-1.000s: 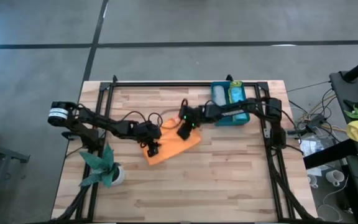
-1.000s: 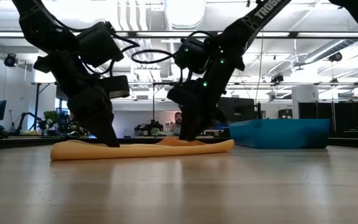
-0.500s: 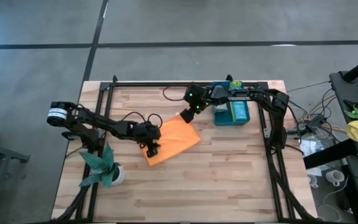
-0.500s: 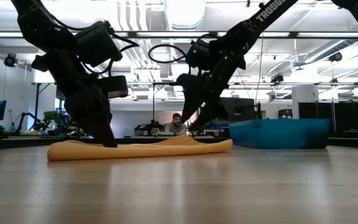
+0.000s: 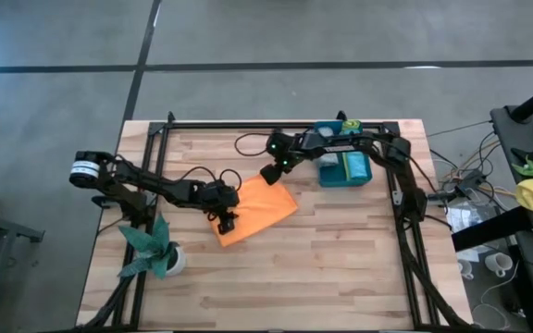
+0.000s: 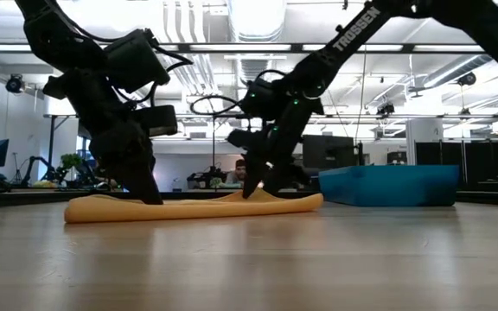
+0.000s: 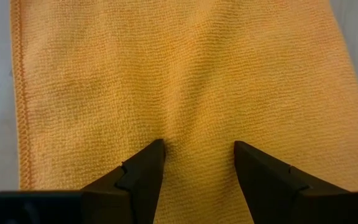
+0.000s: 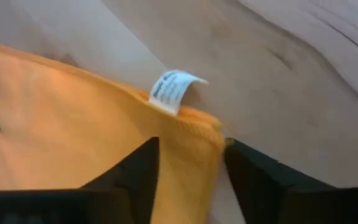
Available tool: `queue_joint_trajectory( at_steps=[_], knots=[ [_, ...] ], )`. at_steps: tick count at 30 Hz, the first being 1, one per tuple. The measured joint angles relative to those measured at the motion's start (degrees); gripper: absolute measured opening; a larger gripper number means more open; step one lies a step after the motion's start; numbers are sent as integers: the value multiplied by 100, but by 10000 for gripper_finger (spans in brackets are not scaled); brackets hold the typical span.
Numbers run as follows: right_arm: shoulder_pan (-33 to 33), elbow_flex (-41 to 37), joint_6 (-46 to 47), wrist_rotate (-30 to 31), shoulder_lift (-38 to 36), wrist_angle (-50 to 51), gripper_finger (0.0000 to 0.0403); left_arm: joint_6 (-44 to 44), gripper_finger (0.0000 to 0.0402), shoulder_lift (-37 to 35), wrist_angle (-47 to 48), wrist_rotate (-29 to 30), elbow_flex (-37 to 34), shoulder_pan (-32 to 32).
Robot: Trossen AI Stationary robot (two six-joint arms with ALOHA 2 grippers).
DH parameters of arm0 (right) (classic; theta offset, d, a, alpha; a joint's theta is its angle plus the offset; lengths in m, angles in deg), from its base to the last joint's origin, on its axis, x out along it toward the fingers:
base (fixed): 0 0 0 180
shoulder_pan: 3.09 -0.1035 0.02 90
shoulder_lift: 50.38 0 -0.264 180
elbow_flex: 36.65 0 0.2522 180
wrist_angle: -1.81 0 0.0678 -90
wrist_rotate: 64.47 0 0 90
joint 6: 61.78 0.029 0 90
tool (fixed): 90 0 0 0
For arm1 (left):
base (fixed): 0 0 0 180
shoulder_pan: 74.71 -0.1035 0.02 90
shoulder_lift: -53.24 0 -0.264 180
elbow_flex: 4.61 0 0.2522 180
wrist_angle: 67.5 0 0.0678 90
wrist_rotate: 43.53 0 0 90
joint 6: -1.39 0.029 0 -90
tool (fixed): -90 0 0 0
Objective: Roll microfiber towels into tight, uniform cylinder then place into a basket
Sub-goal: Roll the orange towel
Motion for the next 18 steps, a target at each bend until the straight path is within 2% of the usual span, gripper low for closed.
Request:
queue_joint_trajectory(
  at_steps=[6,9,15,18],
  knots=[
    [-75,415,-9,79,249,518,63,121,183,0,-15,20,-2,-6],
    [-109,645,-28,489,259,912,18,154,183,-1,-23,38,-2,-7],
    [-81,1673,-344,1241,246,2592,10,689,183,29,-84,188,135,-22],
    [-50,2053,-352,1377,357,2875,10,899,183,93,-366,289,229,-95]
  ],
)
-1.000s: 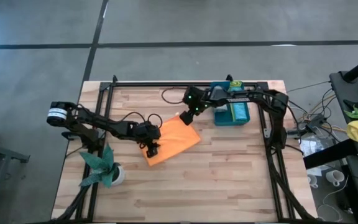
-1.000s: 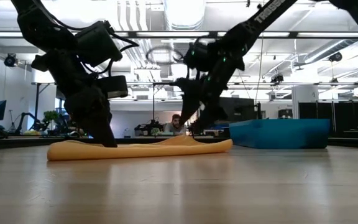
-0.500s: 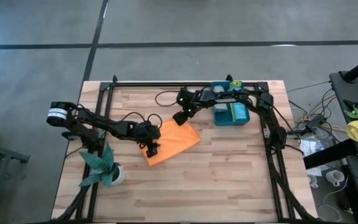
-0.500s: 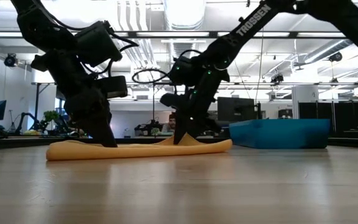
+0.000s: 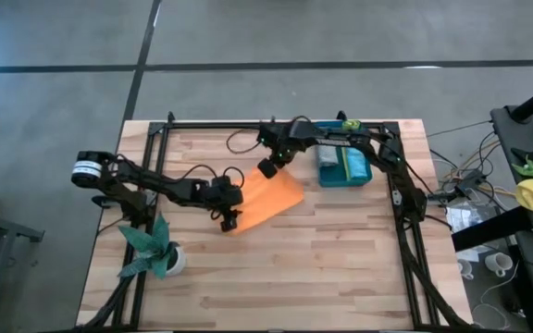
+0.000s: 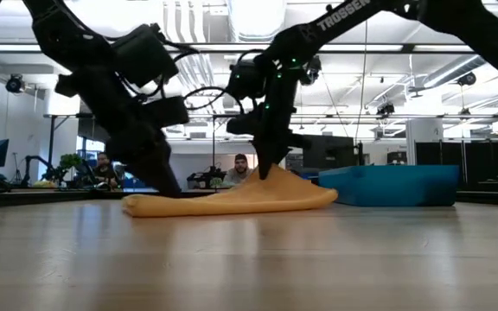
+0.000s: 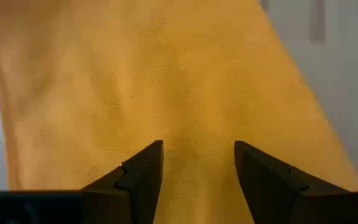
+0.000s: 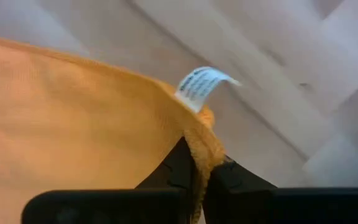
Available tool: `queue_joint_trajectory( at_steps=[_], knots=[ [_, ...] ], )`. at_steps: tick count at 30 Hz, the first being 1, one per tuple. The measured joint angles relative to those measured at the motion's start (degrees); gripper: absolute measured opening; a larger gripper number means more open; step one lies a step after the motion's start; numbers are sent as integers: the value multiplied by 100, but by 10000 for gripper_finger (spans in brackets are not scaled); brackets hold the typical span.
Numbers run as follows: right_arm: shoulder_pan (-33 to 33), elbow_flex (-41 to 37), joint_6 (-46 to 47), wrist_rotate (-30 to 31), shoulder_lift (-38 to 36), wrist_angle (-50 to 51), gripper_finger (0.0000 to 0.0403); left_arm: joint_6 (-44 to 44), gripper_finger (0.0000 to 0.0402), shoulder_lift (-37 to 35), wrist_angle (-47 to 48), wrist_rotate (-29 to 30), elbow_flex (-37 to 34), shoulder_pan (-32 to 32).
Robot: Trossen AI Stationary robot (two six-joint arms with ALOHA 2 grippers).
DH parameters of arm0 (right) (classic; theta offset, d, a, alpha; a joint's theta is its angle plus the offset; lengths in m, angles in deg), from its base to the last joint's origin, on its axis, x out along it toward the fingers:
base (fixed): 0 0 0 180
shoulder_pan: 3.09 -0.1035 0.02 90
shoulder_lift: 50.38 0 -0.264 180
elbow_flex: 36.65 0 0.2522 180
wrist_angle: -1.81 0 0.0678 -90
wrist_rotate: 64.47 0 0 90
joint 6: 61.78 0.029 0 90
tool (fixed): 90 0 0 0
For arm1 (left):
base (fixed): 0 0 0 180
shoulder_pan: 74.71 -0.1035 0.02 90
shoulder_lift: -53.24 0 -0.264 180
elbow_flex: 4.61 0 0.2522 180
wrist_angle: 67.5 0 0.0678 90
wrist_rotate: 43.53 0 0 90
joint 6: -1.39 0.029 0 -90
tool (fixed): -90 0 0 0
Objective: Roll microfiber towels into tight, uniform cylinder then place into a basket
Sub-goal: Roll the orange towel
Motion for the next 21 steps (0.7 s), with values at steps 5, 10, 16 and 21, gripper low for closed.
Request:
queue_joint_trajectory(
  at_steps=[5,10,16,21],
  knots=[
    [-49,559,128,-102,482,230,9,-100,183,116,-267,246,22,-128],
    [-87,1304,384,-76,1132,429,14,-200,183,109,-287,351,18,-141],
    [-96,2119,780,-178,1548,568,56,-252,183,79,-301,351,27,-141],
    [-74,2213,1045,-429,1598,545,116,-351,183,79,-344,353,23,-141]
  ],
)
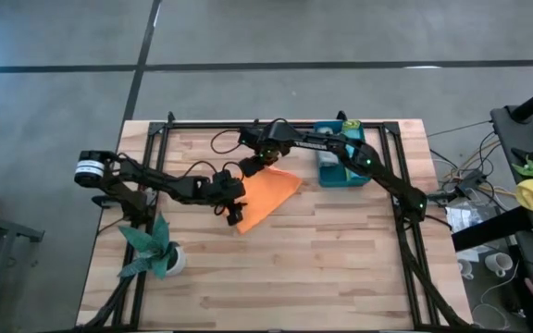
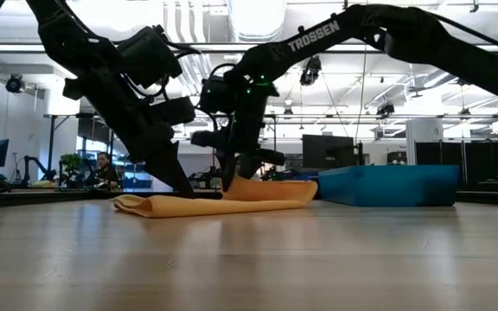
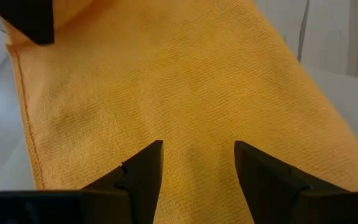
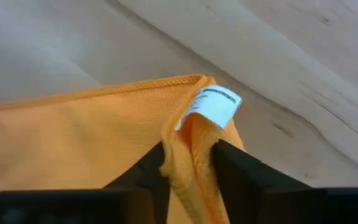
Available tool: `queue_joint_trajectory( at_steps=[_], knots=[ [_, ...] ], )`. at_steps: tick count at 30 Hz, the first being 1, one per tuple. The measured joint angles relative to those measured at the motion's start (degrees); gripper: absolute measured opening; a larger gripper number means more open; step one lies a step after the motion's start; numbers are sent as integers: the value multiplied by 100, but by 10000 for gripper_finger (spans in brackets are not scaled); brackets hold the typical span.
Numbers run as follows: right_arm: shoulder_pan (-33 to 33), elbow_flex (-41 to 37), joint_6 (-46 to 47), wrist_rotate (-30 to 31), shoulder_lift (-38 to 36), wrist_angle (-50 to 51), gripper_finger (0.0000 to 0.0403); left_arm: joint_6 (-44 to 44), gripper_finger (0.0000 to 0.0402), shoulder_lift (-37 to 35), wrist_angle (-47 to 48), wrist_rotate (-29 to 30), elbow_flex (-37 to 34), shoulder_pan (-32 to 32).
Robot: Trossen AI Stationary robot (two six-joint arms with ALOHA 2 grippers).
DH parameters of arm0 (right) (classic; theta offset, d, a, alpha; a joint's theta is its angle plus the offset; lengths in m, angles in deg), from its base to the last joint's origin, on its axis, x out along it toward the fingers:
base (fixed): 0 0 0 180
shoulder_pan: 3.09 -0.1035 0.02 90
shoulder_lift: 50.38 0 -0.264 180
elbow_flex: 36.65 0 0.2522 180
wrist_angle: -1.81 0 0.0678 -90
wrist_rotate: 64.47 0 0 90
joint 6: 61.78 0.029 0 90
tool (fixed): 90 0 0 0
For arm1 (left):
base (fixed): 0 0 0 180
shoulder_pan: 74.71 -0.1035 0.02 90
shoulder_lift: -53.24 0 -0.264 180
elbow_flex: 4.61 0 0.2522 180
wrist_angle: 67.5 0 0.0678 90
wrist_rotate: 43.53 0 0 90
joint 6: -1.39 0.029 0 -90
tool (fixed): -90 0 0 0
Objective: Roll microfiber towels into tight, uniform cylinder then place into a basket
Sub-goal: Roll the orange towel
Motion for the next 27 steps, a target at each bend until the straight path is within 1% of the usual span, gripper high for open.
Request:
queue_joint_trajectory(
  at_steps=[3,6,9,12,16,20,22,24,27],
  knots=[
    [4,0,144,-628,0,-11,145,0,183,0,-2,0,0,0],
    [-13,49,137,-961,0,-2,166,2,183,0,-1,0,0,0],
    [-8,161,-164,-1030,0,8,180,2,183,0,-2,2,0,0],
    [22,337,-987,-1028,0,36,187,0,183,0,-3,2,0,0],
    [20,631,-2500,-839,-139,616,189,-23,183,0,-1,2,-4,0],
    [14,704,-3724,-106,-352,1469,192,-144,183,0,2,2,-17,0],
    [31,687,-4070,90,-393,1941,198,-155,183,0,8,2,-22,0],
    [81,616,-4282,95,-402,2283,208,-154,183,0,7,8,-26,0],
    [177,394,-4683,65,-402,2271,230,-153,183,0,5,84,-31,0]
  ],
)
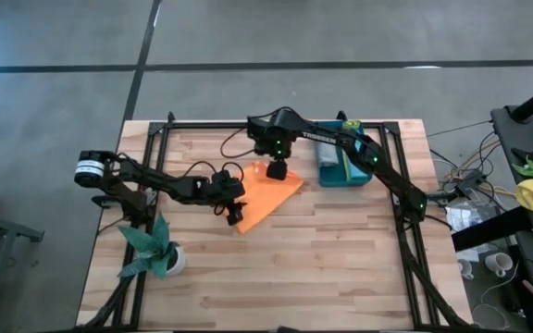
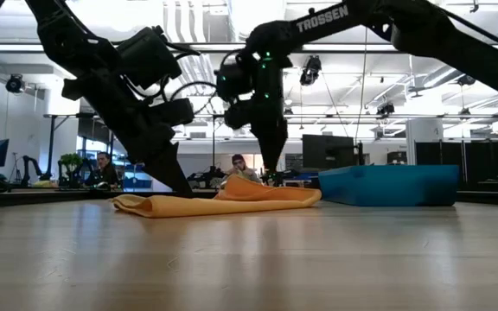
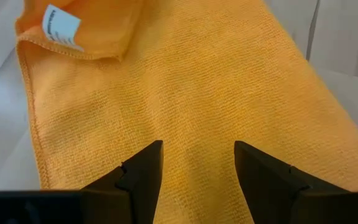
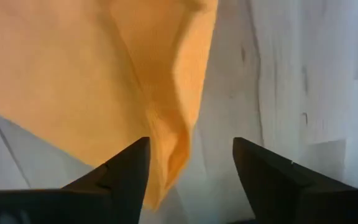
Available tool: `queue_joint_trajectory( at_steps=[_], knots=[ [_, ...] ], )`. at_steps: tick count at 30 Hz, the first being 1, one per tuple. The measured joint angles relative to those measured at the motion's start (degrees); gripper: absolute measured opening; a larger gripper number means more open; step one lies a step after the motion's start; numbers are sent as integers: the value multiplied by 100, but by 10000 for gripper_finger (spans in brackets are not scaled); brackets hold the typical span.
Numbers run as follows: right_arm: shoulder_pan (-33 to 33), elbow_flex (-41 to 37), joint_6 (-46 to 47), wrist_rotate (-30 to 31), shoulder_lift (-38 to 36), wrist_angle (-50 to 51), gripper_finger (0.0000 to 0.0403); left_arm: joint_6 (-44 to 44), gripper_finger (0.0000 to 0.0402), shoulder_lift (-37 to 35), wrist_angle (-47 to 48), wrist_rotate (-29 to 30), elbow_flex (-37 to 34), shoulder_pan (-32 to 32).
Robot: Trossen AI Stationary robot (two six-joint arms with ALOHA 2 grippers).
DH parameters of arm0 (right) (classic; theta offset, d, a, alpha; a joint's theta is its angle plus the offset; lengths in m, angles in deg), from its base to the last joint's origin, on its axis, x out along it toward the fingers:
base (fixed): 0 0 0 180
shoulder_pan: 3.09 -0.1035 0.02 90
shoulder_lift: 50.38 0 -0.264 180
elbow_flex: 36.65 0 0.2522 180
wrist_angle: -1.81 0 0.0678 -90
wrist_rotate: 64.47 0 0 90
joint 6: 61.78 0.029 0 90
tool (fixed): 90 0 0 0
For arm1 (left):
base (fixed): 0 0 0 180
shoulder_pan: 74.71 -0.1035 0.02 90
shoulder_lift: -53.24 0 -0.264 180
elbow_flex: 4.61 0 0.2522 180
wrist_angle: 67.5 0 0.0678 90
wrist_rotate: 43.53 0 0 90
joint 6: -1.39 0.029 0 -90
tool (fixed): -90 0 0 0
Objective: Roll microfiber towels into tight, uniform cylinder then place into a basket
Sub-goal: Roll the orange towel
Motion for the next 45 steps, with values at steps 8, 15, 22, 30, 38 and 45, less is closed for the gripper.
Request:
queue_joint_trajectory(
  at_steps=[8,15,22,30,38,45],
  knots=[
    [200,-766,-1921,-288,0,-348,281,-4,183,-2,24,19,-13,0],
    [171,-943,-1607,-517,-23,-759,285,-11,183,-4,46,13,-72,0],
    [112,-934,-318,-536,-22,-394,308,2,183,-7,44,4,-87,0],
    [-195,-963,238,-296,-87,-347,349,5,183,-13,82,43,-87,0],
    [-206,-2437,878,-147,-1371,-1894,342,11,183,-184,332,189,-152,-14],
    [-443,-4549,1636,23,-2652,-3106,353,2,183,-188,126,189,-155,-33]
  ],
)
